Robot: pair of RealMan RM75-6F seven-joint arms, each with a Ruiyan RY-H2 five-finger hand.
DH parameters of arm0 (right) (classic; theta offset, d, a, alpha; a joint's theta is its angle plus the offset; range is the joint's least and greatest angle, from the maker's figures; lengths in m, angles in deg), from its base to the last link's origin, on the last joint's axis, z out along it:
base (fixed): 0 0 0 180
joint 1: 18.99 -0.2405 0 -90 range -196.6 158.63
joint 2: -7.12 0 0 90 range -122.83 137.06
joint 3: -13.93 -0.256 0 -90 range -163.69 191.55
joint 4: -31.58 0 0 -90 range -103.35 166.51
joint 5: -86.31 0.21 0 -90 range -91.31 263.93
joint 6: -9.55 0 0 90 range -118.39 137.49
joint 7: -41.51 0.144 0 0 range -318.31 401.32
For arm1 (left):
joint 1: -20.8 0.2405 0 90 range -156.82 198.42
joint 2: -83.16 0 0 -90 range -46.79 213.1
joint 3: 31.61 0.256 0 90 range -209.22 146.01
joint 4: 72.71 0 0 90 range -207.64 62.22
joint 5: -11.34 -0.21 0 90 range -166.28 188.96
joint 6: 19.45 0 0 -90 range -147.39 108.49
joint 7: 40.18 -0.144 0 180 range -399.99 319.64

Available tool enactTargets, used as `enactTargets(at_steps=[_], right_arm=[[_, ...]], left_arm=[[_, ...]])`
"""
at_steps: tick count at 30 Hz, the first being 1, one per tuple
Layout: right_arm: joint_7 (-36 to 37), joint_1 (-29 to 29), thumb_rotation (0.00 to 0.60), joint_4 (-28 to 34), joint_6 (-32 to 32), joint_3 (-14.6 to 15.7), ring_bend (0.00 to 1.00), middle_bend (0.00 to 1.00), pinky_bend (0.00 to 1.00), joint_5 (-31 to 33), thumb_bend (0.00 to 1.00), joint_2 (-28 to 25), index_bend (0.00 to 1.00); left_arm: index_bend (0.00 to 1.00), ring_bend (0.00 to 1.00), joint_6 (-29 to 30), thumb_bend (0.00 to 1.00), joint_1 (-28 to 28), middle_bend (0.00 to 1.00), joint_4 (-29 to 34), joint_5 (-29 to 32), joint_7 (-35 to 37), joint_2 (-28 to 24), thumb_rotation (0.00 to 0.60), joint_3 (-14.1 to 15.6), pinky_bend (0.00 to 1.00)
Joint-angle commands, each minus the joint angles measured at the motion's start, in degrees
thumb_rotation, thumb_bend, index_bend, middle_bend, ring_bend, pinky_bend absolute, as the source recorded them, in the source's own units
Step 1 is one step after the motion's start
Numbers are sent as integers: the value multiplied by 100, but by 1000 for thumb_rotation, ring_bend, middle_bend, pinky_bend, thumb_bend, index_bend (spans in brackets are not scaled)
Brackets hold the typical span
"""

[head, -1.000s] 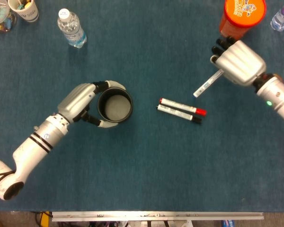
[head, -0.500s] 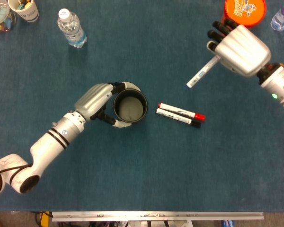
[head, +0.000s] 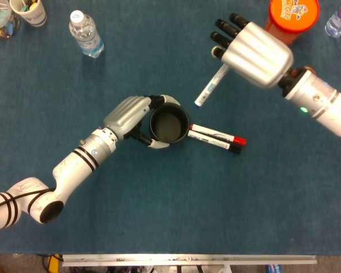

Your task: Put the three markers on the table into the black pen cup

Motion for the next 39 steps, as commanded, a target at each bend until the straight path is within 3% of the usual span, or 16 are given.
enactTargets(at_steps=[1, 24, 26, 28, 33, 39], right_arm=[[-121, -95, 600, 74, -81, -30, 234, 396, 307, -22, 315, -5, 672], [-1314, -679, 600, 217, -622, -5, 193, 371, 255, 21, 317, 570, 661], [-1399, -680, 600, 212, -612, -2, 174, 349, 239, 42, 317, 599, 599], [-1477, -660, 600, 209, -564, -1, 139, 309, 214, 73, 294, 644, 447], [-1586, -544, 600, 128, -193, -35, 97, 258, 190, 65, 112, 816, 158], [-1296, -266, 600, 176, 435, -117, 97, 258, 190, 120, 24, 913, 124]], left_arm=[[272, 346, -95, 151, -52, 374, 62, 111, -134, -13, 600, -54, 291], [267, 346, -481, 150, -258, 373, 427, 847, -682, -111, 600, -428, 292], [267, 346, -497, 150, -263, 373, 435, 868, -689, -120, 600, -439, 291], [267, 346, -496, 151, -262, 373, 436, 886, -690, -123, 600, -454, 291], [267, 346, -511, 150, -257, 373, 441, 915, -619, -150, 600, -495, 291], [267, 346, -462, 150, -219, 373, 387, 909, -467, -202, 600, -561, 292]])
